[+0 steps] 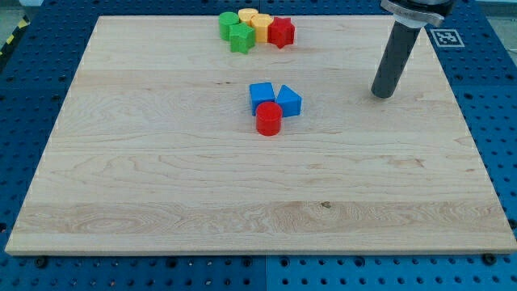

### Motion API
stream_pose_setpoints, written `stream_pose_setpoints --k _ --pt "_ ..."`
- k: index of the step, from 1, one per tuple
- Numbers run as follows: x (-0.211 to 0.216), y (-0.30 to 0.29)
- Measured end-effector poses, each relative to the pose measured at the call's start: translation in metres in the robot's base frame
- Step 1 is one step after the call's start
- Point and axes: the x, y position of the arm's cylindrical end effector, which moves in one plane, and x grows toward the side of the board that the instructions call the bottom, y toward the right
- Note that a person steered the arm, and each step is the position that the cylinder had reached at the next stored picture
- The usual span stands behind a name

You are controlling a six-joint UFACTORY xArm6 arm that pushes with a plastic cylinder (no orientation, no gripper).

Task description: Nudge the red star and yellow hexagon a bit left

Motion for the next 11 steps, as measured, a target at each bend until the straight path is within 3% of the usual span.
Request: stream_pose_setpoints --k 3,5,6,7,8,11 --pt "-0.007 0.0" --pt "-0.016 -0.039" --pt "-0.001 -0.039" --pt "0.054 -0.037" --pt "0.079 -0.034" --pt "0.08 -0.034"
